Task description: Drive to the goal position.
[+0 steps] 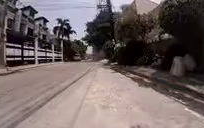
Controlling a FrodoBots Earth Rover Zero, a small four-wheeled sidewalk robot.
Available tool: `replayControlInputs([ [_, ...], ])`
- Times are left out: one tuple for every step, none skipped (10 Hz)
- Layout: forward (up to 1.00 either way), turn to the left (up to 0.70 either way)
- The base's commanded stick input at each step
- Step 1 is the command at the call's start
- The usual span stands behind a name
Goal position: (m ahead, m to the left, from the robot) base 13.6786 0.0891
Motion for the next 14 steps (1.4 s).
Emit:
replayControlInputs([
  [1.00,0.00],
  [1.00,0.00],
  [1.00,0.00],
  [1.00,0.00],
  [1.00,0.02],
  [1.00,0.33],
  [1.00,0.39],
  [1.00,0.14],
  [1.00,0.01],
  [1.00,0.00],
  [1.00,0.00],
  [1.00,0.00],
  [1.00,0.01],
  [1.00,0.03],
])
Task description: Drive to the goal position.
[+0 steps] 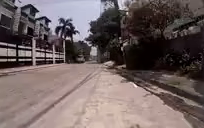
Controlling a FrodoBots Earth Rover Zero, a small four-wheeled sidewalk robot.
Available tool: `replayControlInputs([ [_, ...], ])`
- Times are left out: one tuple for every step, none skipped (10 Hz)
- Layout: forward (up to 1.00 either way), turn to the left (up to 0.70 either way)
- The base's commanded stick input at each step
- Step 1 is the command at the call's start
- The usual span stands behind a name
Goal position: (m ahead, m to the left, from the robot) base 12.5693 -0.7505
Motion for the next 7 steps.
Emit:
replayControlInputs([
  [1.00,0.04],
  [1.00,0.03],
  [1.00,0.02],
  [1.00,0.00],
  [1.00,0.02],
  [1.00,0.22],
  [1.00,0.40],
])
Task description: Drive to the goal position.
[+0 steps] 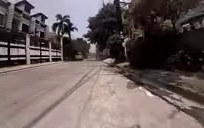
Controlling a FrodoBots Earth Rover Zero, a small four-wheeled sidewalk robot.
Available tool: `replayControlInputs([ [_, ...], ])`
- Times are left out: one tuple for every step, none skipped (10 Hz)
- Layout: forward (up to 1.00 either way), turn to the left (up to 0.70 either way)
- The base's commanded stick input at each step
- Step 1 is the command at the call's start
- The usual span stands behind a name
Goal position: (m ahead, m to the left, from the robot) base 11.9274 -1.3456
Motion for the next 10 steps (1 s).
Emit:
replayControlInputs([
  [1.00,0.19],
  [1.00,0.06],
  [1.00,0.02],
  [1.00,0.02],
  [1.00,0.02],
  [1.00,0.02],
  [1.00,0.01],
  [1.00,0.00],
  [1.00,0.00],
  [1.00,0.00],
])
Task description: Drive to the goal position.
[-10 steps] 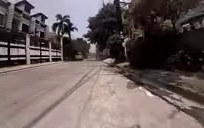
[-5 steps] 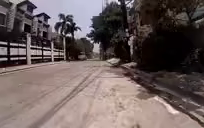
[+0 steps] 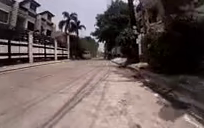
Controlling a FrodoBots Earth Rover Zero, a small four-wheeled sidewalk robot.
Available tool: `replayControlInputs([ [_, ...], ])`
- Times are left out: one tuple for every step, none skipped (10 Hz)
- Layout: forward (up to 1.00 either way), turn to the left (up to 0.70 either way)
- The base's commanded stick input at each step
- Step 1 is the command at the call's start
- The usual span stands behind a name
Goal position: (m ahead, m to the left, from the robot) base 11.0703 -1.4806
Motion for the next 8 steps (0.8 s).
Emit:
replayControlInputs([
  [1.00,0.00],
  [1.00,0.00],
  [1.00,0.00],
  [1.00,0.00],
  [1.00,0.00],
  [1.00,0.00],
  [1.00,0.00],
  [1.00,0.01],
])
